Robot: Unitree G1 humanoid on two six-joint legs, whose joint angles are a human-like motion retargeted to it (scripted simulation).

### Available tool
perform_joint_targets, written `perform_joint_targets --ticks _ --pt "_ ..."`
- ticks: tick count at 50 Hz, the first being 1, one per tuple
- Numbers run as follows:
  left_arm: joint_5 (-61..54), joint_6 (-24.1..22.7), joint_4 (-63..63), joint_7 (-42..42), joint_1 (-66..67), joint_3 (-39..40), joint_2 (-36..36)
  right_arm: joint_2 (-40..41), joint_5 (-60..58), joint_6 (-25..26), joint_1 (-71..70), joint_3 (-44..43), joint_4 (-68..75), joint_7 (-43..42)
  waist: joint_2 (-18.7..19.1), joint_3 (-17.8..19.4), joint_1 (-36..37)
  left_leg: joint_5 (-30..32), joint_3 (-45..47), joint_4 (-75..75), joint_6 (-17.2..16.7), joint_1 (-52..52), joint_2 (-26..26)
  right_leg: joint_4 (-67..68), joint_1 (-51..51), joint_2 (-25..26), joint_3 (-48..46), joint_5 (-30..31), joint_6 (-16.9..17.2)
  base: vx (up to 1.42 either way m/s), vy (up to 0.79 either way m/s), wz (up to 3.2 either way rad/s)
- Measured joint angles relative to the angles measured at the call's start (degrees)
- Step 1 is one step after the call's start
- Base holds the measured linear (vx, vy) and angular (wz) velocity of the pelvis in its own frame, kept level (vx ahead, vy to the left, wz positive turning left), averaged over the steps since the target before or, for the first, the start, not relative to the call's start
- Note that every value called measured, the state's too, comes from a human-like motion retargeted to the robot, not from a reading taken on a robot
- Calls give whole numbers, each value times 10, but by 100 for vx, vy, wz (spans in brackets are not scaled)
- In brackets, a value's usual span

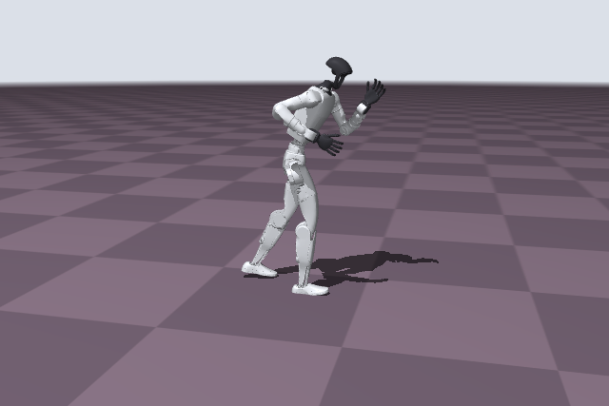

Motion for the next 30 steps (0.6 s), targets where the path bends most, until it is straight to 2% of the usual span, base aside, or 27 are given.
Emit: perform_joint_targets --ticks 3,5,7,9,10,12,13,15,16,17,18,19,20,21,22,23,25,26,27,28,30 --pt "-51 -6 -19 -69 8 -29 -28 30 -24 19 31 -48 26 2 -15 9 -2 28 -19 20 4 49 -18 -87 13 -9 -40 2 21 110 -25 2" --pt "-50 -31 -19 -160 68 -24 -42 59 -59 4 26 -51 45 2 -23 15 15 32 -20 114 15 45 -32 -75 32 -14 -38 25 4 108 -25 -53" --pt "-6 -35 6 -199 179 -9 -37 87 -73 -20 -24 -7 74 -20 -17 14 40 58 -5 269 14 -7 -29 -8 32 -9 -18 -7 -32 107 -21 -104" --pt "23 -41 44 -193 337 7 -19 121 -84 -55 -108 55 93 -58 -5 -3 73 83 23 426 -2 -90 -10 119 -14 1 10 -82 -52 106 -14 -154" --pt "28 -41 69 -191 414 19 -9 139 -92 -68 -165 86 97 -81 -4 -5 90 83 31 488 4 -123 -6 153 -18 7 26 -109 -60 101 -11 -159" --pt "-38 -32 100 -254 550 50 11 191 -92 -67 -303 124 77 -97 -14 15 126 46 36 551 45 -159 -9 105 50 24 53 -118 -70 99 -9 -158" --pt "-33 -35 97 -265 619 78 41 227 -96 -72 -363 134 61 -103 -26 12 154 26 48 569 58 -181 -6 103 67 26 69 -122 -66 103 -6 -170" --pt "-19 -51 70 -288 740 142 133 302 -107 -86 -464 149 31 -125 -55 -1 224 -8 74 565 87 -221 -3 82 104 21 99 -116 -51 106 -1 -169" --pt "-110 -59 46 -309 790 151 158 339 -87 -95 -503 165 15 -147 -68 -8 263 -15 93 542 87 -238 6 66 123 13 113 -102 -41 108 7 -151" --pt "-175 -41 28 -307 837 157 185 370 -69 -96 -541 181 1 -174 -80 -14 301 -23 108 509 95 -252 10 51 141 6 126 -86 -33 107 11 -129" --pt "-190 28 24 -255 879 156 216 387 -54 -81 -579 199 -9 -212 -88 -19 336 -35 116 454 118 -260 6 34 156 -3 139 -62 -26 106 15 -106" --pt "-172 48 21 -190 908 165 250 398 -41 -83 -607 214 -22 -239 -97 -20 367 -38 125 389 126 -263 5 21 171 -11 149 -39 -19 105 19 -86" --pt "-136 42 18 -118 930 179 284 405 -30 -95 -629 227 -34 -259 -106 -21 395 -38 135 318 127 -264 5 9 186 -18 159 -17 -10 107 24 -61" --pt "-28 -11 28 -50 955 200 335 392 -29 -126 -634 225 -47 -259 -111 -26 415 -38 145 232 120 -257 6 -2 203 -21 163 4 0 108 28 -39" --pt "36 -52 35 -16 972 214 368 380 -28 -143 -634 226 -60 -247 -115 -29 431 -40 156 148 113 -248 8 -12 222 -22 166 24 8 109 32 -11" --pt "11 -69 34 -50 971 217 364 369 -27 -134 -626 229 -71 -215 -114 -31 440 -46 172 68 104 -238 12 -21 243 -21 167 42 14 110 34 5" --pt "-206 -51 22 -279 921 329 283 354 -25 -68 -592 258 -84 -86 -100 -22 429 -37 195 -47 76 -212 19 -24 294 -12 171 67 11 110 35 28" --pt "-223 -40 26 -334 908 262 266 348 -21 -68 -570 271 -82 -71 -96 -15 419 -18 188 -53 70 -203 21 3 307 -6 176 70 2 109 35 50" --pt "-226 -36 35 -369 889 209 244 341 -22 -68 -544 284 -75 -56 -91 -8 407 -7 179 -46 69 -196 22 43 313 0 181 72 -7 107 34 64" --pt "-202 -45 52 -364 856 186 213 333 -31 -68 -512 297 -59 -43 -87 1 391 -9 164 -14 78 -190 24 109 306 6 188 71 -17 105 34 69" --pt "-140 -48 94 -307 764 135 166 306 -66 -72 -442 305 -6 -51 -87 16 359 -63 145 85 108 -191 20 285 256 10 194 56 -28 100 31 72"
